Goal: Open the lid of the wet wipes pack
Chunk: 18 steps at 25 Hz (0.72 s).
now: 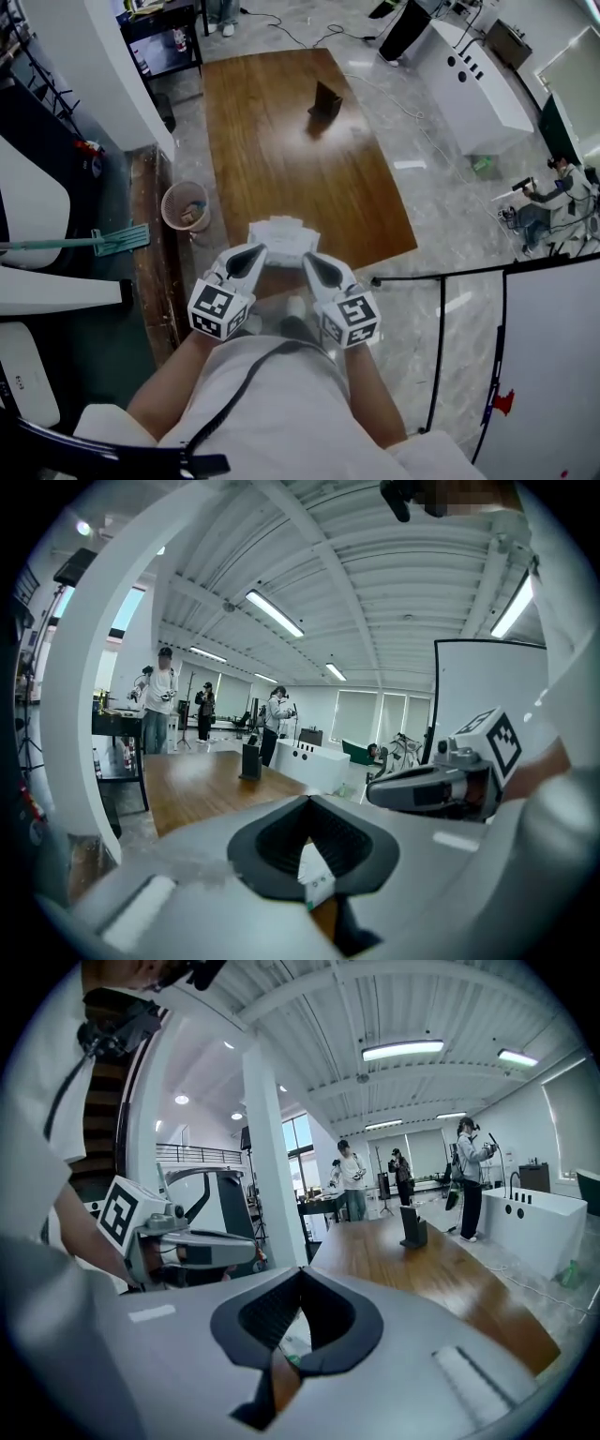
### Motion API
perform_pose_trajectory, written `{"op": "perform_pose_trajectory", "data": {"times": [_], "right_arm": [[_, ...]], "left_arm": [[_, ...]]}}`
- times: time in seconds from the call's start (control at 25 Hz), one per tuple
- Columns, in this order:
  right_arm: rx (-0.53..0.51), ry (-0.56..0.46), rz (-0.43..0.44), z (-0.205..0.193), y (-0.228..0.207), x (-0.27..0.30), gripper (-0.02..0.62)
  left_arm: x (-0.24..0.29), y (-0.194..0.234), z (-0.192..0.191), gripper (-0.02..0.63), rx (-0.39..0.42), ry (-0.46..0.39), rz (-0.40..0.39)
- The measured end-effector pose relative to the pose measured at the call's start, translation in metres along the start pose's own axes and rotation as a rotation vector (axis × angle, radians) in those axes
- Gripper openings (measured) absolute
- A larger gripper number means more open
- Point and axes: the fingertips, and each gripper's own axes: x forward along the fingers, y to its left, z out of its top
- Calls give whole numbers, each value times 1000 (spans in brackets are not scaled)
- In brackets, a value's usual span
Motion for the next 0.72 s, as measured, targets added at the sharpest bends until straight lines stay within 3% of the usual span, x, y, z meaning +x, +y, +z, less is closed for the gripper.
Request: {"op": "perform_pose_trajectory", "data": {"times": [0.4, 0.72], "right_arm": [[13, -43, -60, 0, 16, -22, 8], [10, -19, -65, 1, 18, -17, 8]], "left_arm": [[-19, -2, -4, 5, 1, -5, -29], [-20, 3, -5, 5, -3, -1, -33]]}}
